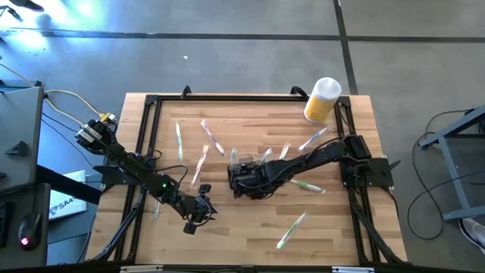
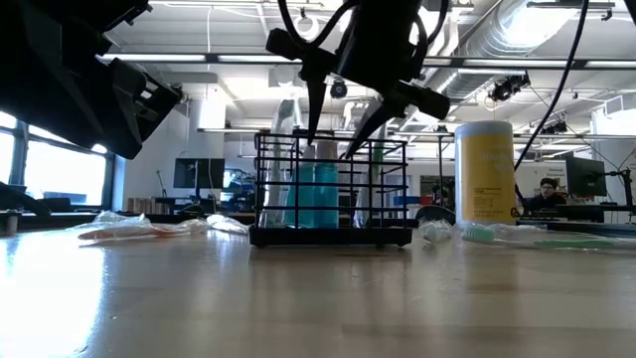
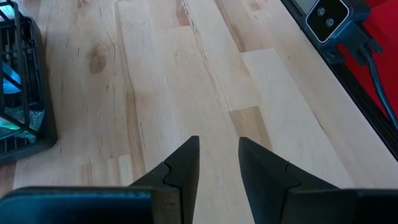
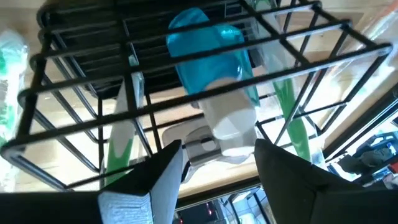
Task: Pick & Place toothbrushing station
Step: Put the orange toothbrush into the black mesh organizer
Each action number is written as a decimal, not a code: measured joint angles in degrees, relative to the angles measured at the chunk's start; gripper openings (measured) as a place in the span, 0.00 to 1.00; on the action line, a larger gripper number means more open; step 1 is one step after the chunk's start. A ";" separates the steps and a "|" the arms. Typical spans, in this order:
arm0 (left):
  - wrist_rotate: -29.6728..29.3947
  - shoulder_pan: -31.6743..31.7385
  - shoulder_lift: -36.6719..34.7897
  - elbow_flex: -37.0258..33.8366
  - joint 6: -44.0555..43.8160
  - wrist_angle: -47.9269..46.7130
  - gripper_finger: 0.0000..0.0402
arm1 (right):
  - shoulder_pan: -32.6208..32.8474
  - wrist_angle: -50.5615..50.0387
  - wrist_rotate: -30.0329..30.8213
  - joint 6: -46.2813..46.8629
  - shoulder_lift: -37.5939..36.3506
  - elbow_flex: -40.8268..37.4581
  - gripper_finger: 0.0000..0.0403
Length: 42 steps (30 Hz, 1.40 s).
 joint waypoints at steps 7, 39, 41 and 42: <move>0.00 0.00 0.00 0.00 -0.01 0.04 0.26 | 0.00 0.04 0.23 -0.02 0.00 0.00 0.48; -0.02 0.00 0.00 0.00 -0.02 0.02 0.26 | 0.00 1.14 0.79 -1.89 0.11 0.00 0.48; -0.02 0.00 0.00 0.00 -0.02 0.00 0.26 | 0.00 1.16 0.79 -2.56 0.11 0.00 0.48; -0.02 0.00 0.00 0.00 -0.02 0.00 0.26 | 0.00 1.16 0.79 -2.65 0.11 0.00 0.48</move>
